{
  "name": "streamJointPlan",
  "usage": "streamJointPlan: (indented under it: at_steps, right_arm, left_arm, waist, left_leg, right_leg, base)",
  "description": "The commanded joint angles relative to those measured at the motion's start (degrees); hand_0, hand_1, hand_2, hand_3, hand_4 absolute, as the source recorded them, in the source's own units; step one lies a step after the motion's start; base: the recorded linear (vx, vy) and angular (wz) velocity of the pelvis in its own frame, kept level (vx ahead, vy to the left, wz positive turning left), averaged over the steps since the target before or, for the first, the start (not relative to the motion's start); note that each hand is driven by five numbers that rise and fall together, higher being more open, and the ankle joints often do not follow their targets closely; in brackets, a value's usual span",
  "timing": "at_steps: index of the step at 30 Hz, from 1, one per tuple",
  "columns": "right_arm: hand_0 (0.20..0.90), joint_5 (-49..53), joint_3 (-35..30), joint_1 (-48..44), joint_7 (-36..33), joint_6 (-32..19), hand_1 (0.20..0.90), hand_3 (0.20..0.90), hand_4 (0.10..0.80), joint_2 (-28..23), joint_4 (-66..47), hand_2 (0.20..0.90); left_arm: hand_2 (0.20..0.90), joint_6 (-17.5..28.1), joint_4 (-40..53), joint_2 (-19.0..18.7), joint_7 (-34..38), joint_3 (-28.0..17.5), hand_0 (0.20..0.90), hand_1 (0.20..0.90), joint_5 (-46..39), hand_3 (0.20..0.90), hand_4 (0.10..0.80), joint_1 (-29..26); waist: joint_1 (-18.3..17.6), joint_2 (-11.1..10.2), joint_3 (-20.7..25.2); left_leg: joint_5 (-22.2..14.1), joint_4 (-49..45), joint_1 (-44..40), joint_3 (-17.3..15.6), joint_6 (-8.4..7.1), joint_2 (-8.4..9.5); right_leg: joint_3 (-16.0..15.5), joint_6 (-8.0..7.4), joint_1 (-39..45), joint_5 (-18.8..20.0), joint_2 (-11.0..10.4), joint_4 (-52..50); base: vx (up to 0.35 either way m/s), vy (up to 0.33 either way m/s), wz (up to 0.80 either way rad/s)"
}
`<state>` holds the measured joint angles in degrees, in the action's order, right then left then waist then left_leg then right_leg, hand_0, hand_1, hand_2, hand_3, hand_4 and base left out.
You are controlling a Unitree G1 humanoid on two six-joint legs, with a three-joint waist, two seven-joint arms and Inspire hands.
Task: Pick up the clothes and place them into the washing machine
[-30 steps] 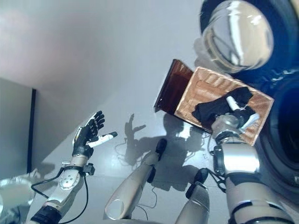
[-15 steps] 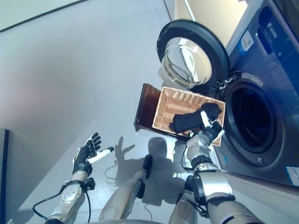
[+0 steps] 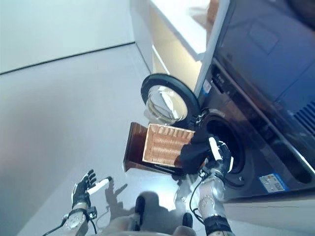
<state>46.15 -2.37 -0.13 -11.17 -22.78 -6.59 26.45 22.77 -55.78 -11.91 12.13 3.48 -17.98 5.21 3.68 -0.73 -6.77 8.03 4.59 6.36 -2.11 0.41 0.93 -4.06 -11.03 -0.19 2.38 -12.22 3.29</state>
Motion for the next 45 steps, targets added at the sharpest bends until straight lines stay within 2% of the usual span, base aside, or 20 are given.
streamJointPlan:
  at_steps: [1, 4, 5, 7, 9, 11, 18, 21, 26, 30, 35, 38, 40, 41, 42, 43, 44, 45]
  right_arm:
    - [0.2, -2.0, 1.2, -0.9, 3.1, -5.6, 0.2, 0.2, 0.3, -3.5, -5.5, 0.2]
    - [0.2, -3.7, 3.0, -3.9, 1.2, -4.7, 0.2, 0.2, 0.3, -3.5, -0.6, 0.2]
    - [0.2, -4.9, 5.3, -9.3, -0.9, -3.7, 0.2, 0.2, 0.3, -3.6, 6.8, 0.2]
    - [0.2, -4.7, 6.5, -12.4, -1.7, -3.3, 0.2, 0.2, 0.3, -3.4, 9.3, 0.2]
    - [0.2, -5.0, 7.6, -17.4, -3.2, -2.6, 0.2, 0.2, 0.3, -3.8, 12.9, 0.2]
    - [0.2, -5.4, 8.2, -24.6, -6.1, -2.4, 0.2, 0.2, 0.3, -4.7, 16.4, 0.2]
    - [0.2, -8.4, 6.6, -37.3, -12.1, -1.3, 0.2, 0.2, 0.3, -7.9, 26.0, 0.2]
    - [0.2, -9.0, 5.8, -40.4, -14.0, -1.3, 0.2, 0.2, 0.3, -9.0, 28.5, 0.2]
    - [0.2, -13.5, 5.5, -49.6, -20.1, 0.2, 0.2, 0.2, 0.3, -13.8, 37.9, 0.2]
    - [0.2, -20.4, 8.0, -57.4, -25.9, 4.2, 0.2, 0.2, 0.3, -18.5, 46.7, 0.2]
    - [0.2, -30.9, 13.8, -63.3, -31.9, 10.2, 0.2, 0.2, 0.3, -22.1, 51.7, 0.2]
    - [0.2, -33.0, 15.4, -64.3, -30.5, 12.0, 0.2, 0.2, 0.3, -23.1, 53.8, 0.2]
    - [0.2, -39.0, 20.3, -66.3, -28.8, 15.5, 0.2, 0.2, 0.3, -25.0, 56.7, 0.2]
    - [0.2, -39.0, 20.3, -66.3, -28.8, 15.5, 0.2, 0.2, 0.3, -25.0, 56.8, 0.2]
    - [0.208, -42.3, 22.0, -67.1, -29.3, 17.3, 0.208, 0.208, 0.306, -24.7, 57.8, 0.208]
    - [0.313, -42.3, 22.0, -67.1, -29.3, 17.3, 0.313, 0.313, 0.38, -24.7, 57.8, 0.313]
    - [0.455, -43.6, 22.5, -67.4, -29.1, 18.2, 0.455, 0.455, 0.482, -24.3, 58.7, 0.455]
    - [0.466, -43.6, 22.5, -67.4, -29.1, 18.2, 0.466, 0.466, 0.49, -24.3, 58.7, 0.466]
  left_arm:
    - [0.9, 3.5, -1.4, -1.5, 0.3, -1.3, 0.9, 0.9, 2.5, 0.9, 0.8, -1.3]
    - [0.9, 3.8, -2.5, -1.6, 0.5, -0.9, 0.9, 0.9, 2.6, 0.9, 0.8, -1.3]
    - [0.9, 4.3, -3.0, -1.8, 0.7, 0.5, 0.9, 0.9, 2.2, 0.9, 0.8, -2.1]
    - [0.9, 4.4, -3.2, -1.9, 0.9, 1.3, 0.9, 0.9, 1.8, 0.9, 0.8, -3.1]
    - [0.9, 4.6, -1.6, -2.3, 0.9, 2.6, 0.9, 0.9, 0.6, 0.9, 0.8, -4.0]
    - [0.9, 5.3, 0.7, -3.2, 1.1, 4.4, 0.9, 0.9, -2.0, 0.9, 0.8, -4.9]
    - [0.9, 6.0, 4.3, -5.1, 1.8, 6.4, 0.9, 0.9, -3.8, 0.9, 0.8, -4.0]
    - [0.9, 6.1, 5.3, -5.6, 2.1, 7.3, 0.9, 0.9, -3.4, 0.9, 0.8, -3.6]
    - [0.9, 6.6, 8.5, -6.6, 3.6, 9.6, 0.9, 0.9, -2.6, 0.9, 0.8, -2.9]
    - [0.9, 6.7, 10.7, -7.8, 5.8, 11.3, 0.9, 0.9, -1.5, 0.9, 0.8, -3.0]
    - [0.9, 6.4, 15.0, -8.4, 8.3, 12.8, 0.9, 0.9, -0.7, 0.9, 0.8, -2.7]
    - [0.9, 6.3, 15.4, -8.3, 8.3, 13.4, 0.9, 0.9, -0.8, 0.9, 0.8, -2.9]
    - [0.9, 5.9, 17.2, -8.7, 7.5, 13.6, 0.9, 0.9, -1.2, 0.9, 0.8, -2.6]
    - [0.9, 5.9, 17.2, -8.7, 7.5, 13.6, 0.9, 0.9, -1.2, 0.9, 0.8, -2.6]
    - [0.9, 5.6, 17.0, -8.7, 7.3, 13.6, 0.9, 0.9, -1.3, 0.9, 0.8, -2.6]
    - [0.9, 5.6, 17.0, -8.7, 7.3, 13.6, 0.9, 0.9, -1.3, 0.9, 0.8, -2.6]
    - [0.9, 5.4, 17.0, -8.5, 7.2, 13.6, 0.9, 0.9, -1.1, 0.9, 0.8, -2.8]
    - [0.9, 5.4, 17.0, -8.5, 7.2, 13.6, 0.9, 0.9, -1.1, 0.9, 0.8, -2.8]
  waist:
    - [1.0, 0.7, 5.0]
    - [1.6, 0.6, 4.6]
    - [2.4, 0.8, 4.1]
    - [2.9, 0.8, 3.6]
    - [3.4, 1.1, 1.6]
    - [4.3, 1.8, -2.2]
    - [5.9, 2.8, -8.0]
    - [6.4, 2.9, -8.5]
    - [7.7, 2.7, -9.7]
    - [8.7, 2.7, -10.5]
    - [8.8, 3.0, -12.0]
    - [8.9, 3.2, -12.5]
    - [8.9, 3.5, -13.1]
    - [8.9, 3.5, -13.1]
    - [8.8, 3.8, -13.3]
    - [8.8, 3.8, -13.3]
    - [8.6, 3.9, -13.4]
    - [8.6, 3.9, -13.4]
  left_leg:
    - [-6.1, -4.1, 0.3, -0.1, -3.84, -1.8]
    - [-6.1, -3.5, -0.5, -0.7, -3.74, -2.01]
    - [-6.0, -3.4, 0.1, -0.9, -3.73, -2.05]
    - [-5.8, -3.4, 0.5, -0.8, -3.77, -2.14]
    - [-5.5, -4.0, 2.0, -0.2, -3.85, -2.14]
    - [-5.0, -5.8, 5.9, 1.2, -4.05, -2.14]
    - [-5.6, -12.0, 13.7, 3.6, -4.03, -1.97]
    - [-5.6, -12.8, 15.6, 4.2, -4.03, -1.81]
    - [-6.4, -15.5, 19.4, 4.6, -4.14, -1.1]
    - [-6.7, -16.2, 21.5, 4.5, -4.22, -0.83]
    - [-6.9, -17.1, 23.4, 3.9, -4.3, -0.51]
    - [-7.0, -17.4, 23.9, 3.8, -4.3, -0.36]
    - [-6.7, -17.3, 24.6, 3.7, -4.3, -0.32]
    - [-6.7, -17.4, 24.6, 3.7, -4.3, -0.32]
    - [-6.6, -17.4, 24.7, 3.4, -4.29, -0.24]
    - [-6.6, -17.4, 24.7, 3.4, -4.29, -0.24]
    - [-6.7, -17.5, 24.9, 3.3, -4.21, -0.2]
    - [-6.7, -17.5, 24.9, 3.3, -4.21, -0.2]
  right_leg:
    - [-0.8, 0.28, -2.1, 2.0, -0.4, 0.0]
    - [-0.2, 0.18, -2.1, 2.4, -0.3, 0.4]
    - [0.3, 0.11, -2.9, 3.1, -0.3, 0.9]
    - [0.3, 0.18, -3.2, 3.3, -0.3, 1.1]
    - [-0.2, 0.54, -4.1, 3.6, -0.2, 1.0]
    - [-1.0, 1.2, -6.5, 3.9, -0.2, 0.3]
    - [-2.2, 2.52, -12.2, 2.1, -0.2, -5.5]
    - [-2.6, 2.71, -13.7, 1.4, -0.2, -7.1]
    - [-3.1, 2.76, -15.9, 0.7, -0.3, -8.2]
    - [-3.0, 2.78, -17.4, 0.8, -0.4, -8.4]
    - [-2.6, 2.89, -19.2, 0.8, -0.2, -9.0]
    - [-2.5, 2.9, -19.7, 0.9, -0.2, -9.2]
    - [-2.2, 2.89, -20.6, 1.2, -0.2, -9.5]
    - [-2.2, 2.89, -20.6, 1.2, -0.2, -9.5]
    - [-2.0, 2.96, -21.1, 1.2, -0.1, -9.7]
    - [-2.0, 2.96, -21.1, 1.2, -0.1, -9.7]
    - [-1.8, 3.02, -21.5, 1.3, -0.1, -9.9]
    - [-1.8, 3.02, -21.5, 1.3, -0.1, -9.9]
  base:
    - [0.025, -0.004, -0.22]
    - [-0.027, -0.001, -0.22]
    - [-0.056, 0.003, -0.18]
    - [-0.069, -0.004, -0.2]
    - [-0.143, -0.007, -0.17]
    - [-0.235, -0.016, 0.04]
    - [-0.101, 0.018, 0.28]
    - [-0.019, 0.026, 0.15]
    - [0.02, 0.032, 0.18]
    - [-0.018, 0.034, 0.02]
    - [-0.015, 0.017, 0.0]
    - [-0.027, 0.02, 0.01]
    - [0.0, 0.0, 0.0]
    - [0.0, 0.0, 0.0]
    - [0.0, 0.0, 0.0]
    - [0.0, 0.0, 0.0]
    - [0.0, 0.0, 0.0]
    - [-0.028, 0.015, -0.03]
